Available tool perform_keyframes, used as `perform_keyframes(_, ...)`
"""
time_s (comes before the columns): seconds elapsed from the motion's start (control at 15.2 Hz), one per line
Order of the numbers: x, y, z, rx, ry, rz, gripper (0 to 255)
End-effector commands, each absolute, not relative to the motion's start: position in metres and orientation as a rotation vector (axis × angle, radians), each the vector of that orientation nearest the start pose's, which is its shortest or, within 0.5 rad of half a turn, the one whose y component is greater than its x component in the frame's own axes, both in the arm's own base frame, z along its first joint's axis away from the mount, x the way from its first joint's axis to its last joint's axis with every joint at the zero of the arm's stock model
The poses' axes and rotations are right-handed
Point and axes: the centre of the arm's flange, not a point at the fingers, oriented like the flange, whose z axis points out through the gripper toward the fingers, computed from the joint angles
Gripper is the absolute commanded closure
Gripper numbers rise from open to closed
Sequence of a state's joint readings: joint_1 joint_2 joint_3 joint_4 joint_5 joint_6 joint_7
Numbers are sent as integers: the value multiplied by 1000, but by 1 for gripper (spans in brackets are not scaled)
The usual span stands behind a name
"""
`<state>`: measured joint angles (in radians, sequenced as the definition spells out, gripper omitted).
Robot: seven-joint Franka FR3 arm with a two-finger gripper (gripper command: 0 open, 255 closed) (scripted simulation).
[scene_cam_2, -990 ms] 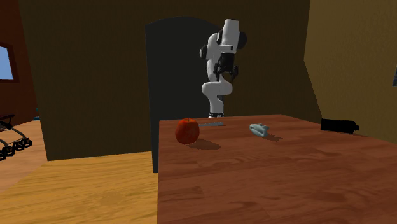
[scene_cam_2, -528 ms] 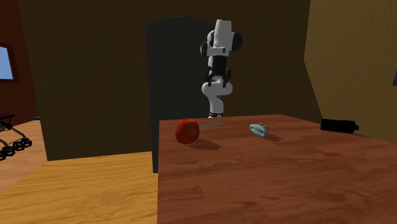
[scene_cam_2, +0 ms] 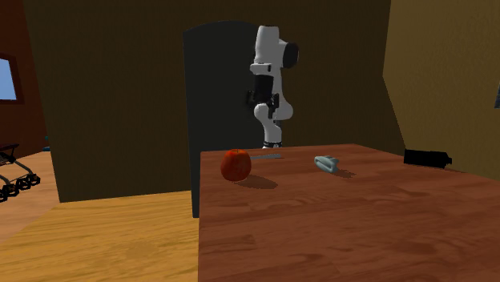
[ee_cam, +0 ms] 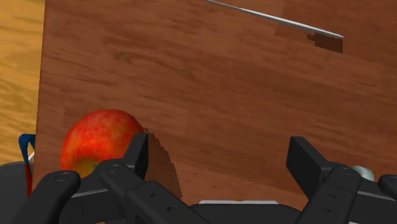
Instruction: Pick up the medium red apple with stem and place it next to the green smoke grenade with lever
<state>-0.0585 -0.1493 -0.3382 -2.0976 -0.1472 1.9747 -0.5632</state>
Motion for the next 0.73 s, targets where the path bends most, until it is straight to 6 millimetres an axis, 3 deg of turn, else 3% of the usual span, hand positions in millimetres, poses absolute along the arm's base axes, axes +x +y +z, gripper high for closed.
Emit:
perform_keyframes(0.0,486,-230,476,-3205,-392,34,0)
perform_keyframes(0.66,575,-318,437,-3188,-514,23,0)
